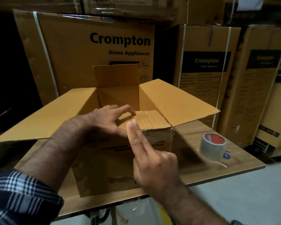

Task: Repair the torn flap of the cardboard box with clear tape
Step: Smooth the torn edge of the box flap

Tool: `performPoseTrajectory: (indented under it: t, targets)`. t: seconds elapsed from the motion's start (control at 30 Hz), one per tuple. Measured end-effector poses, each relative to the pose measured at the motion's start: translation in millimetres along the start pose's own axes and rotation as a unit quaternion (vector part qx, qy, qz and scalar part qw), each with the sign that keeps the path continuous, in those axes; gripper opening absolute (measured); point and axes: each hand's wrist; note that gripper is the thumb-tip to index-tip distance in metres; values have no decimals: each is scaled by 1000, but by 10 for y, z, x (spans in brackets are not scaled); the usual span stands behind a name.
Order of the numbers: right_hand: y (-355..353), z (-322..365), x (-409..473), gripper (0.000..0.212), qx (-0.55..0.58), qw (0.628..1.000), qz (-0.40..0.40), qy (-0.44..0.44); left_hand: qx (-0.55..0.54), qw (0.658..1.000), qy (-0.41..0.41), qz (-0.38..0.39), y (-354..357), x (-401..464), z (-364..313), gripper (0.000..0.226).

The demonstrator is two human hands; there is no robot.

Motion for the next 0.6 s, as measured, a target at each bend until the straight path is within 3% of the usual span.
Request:
performPoseTrajectory:
  t: [0.17,0.47,0.6]
  targets:
    - [59,-140,-134,81,-35,998,21,47,6,1000,26,3,1,15,14,126]
    - [-71,-452,-285,76,-80,996,3,40,-18,1000,15,5,-3,14,-10,102]
    - [-60,-486,-341,81,-81,995,14,51,-21,1000,18,8,-5,2,-17,112]
Point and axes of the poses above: each hand's wrist, its own x-axis towards the middle knuckle, its own y-axis out of the palm, z = x × y, and after that the axes turned 12 degrees about x, right-handed
